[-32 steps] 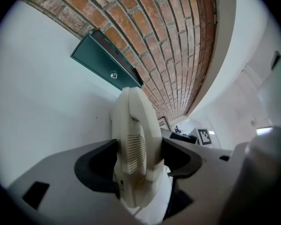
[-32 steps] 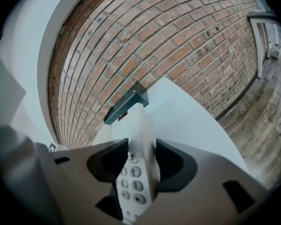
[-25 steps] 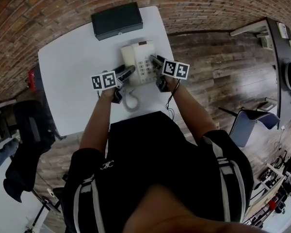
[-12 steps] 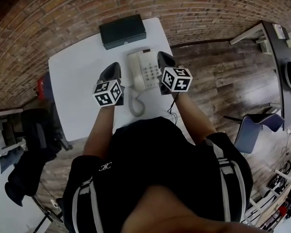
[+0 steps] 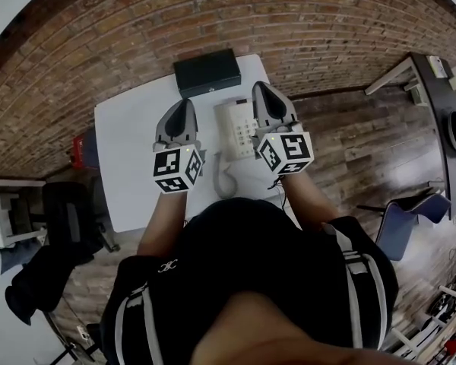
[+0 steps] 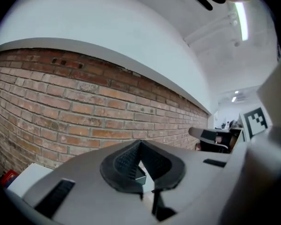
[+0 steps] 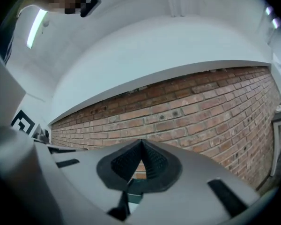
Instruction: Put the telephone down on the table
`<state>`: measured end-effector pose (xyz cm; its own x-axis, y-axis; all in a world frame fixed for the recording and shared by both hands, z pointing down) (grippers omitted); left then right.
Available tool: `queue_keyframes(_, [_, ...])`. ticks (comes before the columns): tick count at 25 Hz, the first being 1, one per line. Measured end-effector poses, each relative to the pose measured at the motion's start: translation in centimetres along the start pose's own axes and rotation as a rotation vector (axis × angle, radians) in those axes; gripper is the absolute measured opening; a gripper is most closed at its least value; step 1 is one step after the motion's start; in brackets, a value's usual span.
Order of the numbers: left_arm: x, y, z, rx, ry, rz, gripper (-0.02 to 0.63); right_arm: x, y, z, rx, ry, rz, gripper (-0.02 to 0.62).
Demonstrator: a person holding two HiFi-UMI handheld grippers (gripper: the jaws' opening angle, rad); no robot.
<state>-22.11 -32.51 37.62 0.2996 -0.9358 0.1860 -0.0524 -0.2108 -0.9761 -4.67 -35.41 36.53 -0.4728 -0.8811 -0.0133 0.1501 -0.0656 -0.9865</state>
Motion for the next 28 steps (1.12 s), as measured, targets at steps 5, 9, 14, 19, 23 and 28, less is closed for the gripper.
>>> queue_keyframes(5, [-1.0, 0.0, -0.4, -0.006, 0.011, 0.000, 0.003, -0.6, -1.0, -0.5, 0.015, -0.005, -0.021, -0.002])
queue_keyframes(9, [-1.3, -0.3, -0.5, -0.002, 0.011, -0.006, 0.002, -0.8, -1.3, -1.0, 0.003, 0.002, -0.030, -0.002])
queue_keyframes(14, [-1.2, -0.3, -0.1, -0.009, 0.003, -0.011, 0.002, -0.7, -1.0, -1.2, 0.005, 0.012, -0.029, -0.002])
queue_keyframes(19, [-1.1, -0.6, -0.2, -0.018, 0.005, -0.023, 0.002, -0.5, -1.7, -1.0, 0.028, 0.012, -0.058, -0.002])
queue_keyframes(23, [-1.1, -0.8, -0.5, -0.023, 0.002, -0.031, 0.002, -0.2, -1.8, -1.3, 0.026, 0.016, -0.060, -0.002])
queue_keyframes(28, [-0.9, -1.2, -0.6, -0.030, -0.003, -0.043, 0.003, 0.1, -2.2, -1.2, 0.024, 0.014, -0.079, -0.002])
Point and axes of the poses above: the fingertips, and each gripper's own axes: x forward along the fingers, z to its right, y out of its top, the point moved 2 cm from there along -x, backward along the fingers, and after that the axes turned 4 degrees about -z, right-handed, at the moved point
